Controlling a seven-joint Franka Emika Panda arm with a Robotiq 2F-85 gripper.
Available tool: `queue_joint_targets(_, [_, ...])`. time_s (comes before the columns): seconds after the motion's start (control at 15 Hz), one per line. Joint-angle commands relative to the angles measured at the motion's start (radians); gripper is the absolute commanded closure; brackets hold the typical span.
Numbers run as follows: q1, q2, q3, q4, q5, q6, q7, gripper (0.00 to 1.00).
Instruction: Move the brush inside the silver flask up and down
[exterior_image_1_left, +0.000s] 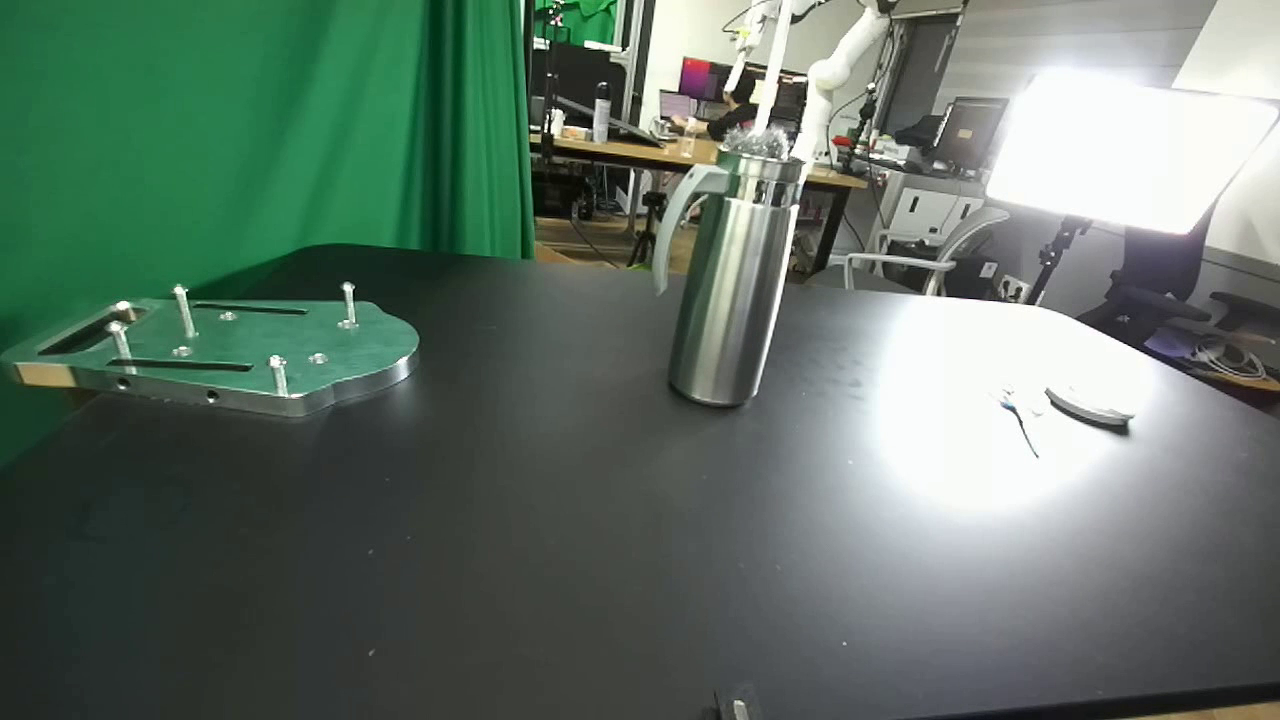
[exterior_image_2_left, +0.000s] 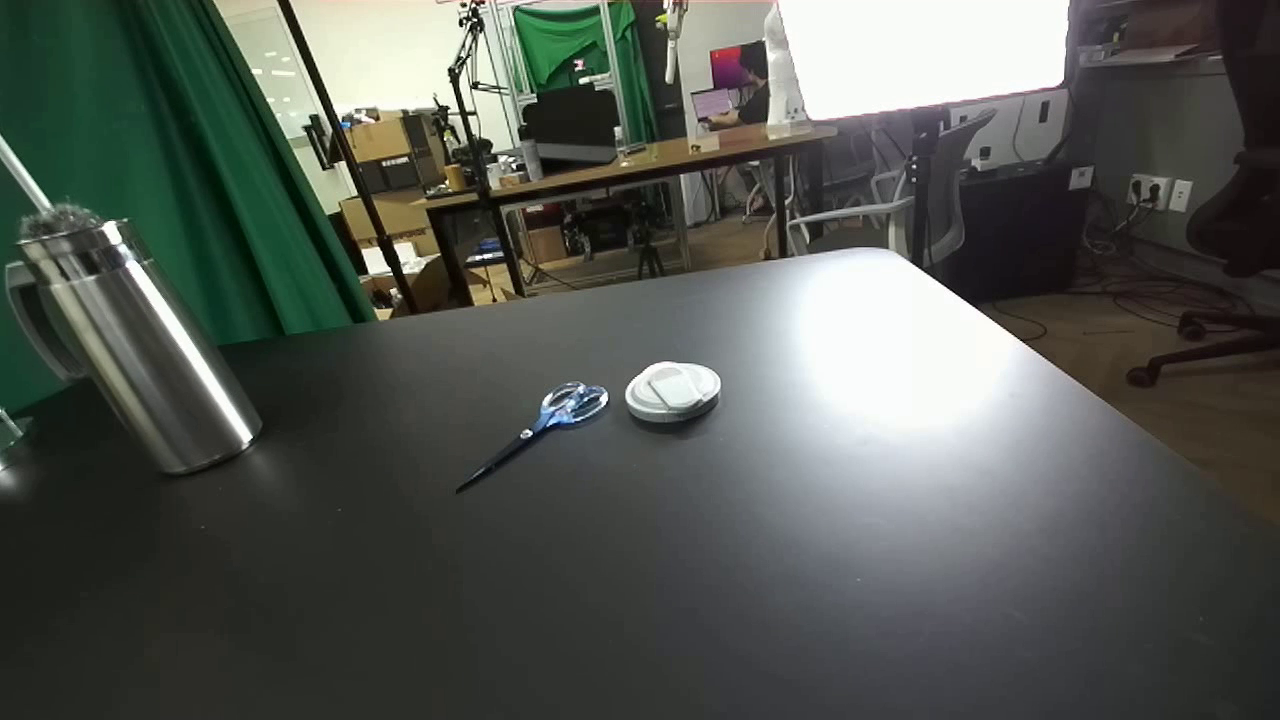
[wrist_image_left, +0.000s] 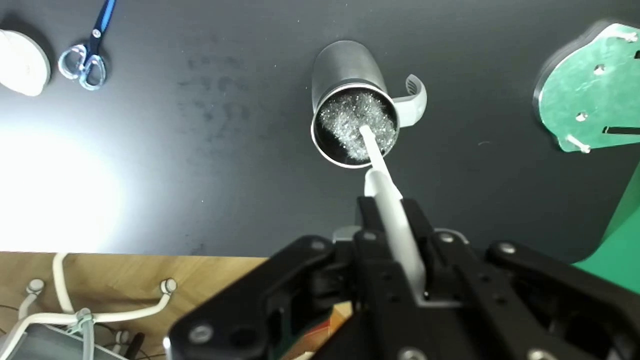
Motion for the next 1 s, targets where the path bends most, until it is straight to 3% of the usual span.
queue_joint_targets(0.0, [-0.005, 0.026, 0.012, -0.012, -0.014, -0.016, 0.007, 0.96])
queue_joint_targets(0.6, [0.004, 0.121, 0.021, -0.022, -0.036, -0.028, 0.015, 0.96])
queue_joint_targets(0.67, [0.004, 0.125, 0.021, -0.021, -0.037, -0.030, 0.016, 0.60])
queue_joint_targets(0.73, [0.005, 0.129, 0.021, -0.020, -0.036, -0.032, 0.015, 0.59])
queue_joint_targets(0.93, [0.006, 0.131, 0.020, -0.020, -0.035, -0.042, 0.014, 0.40])
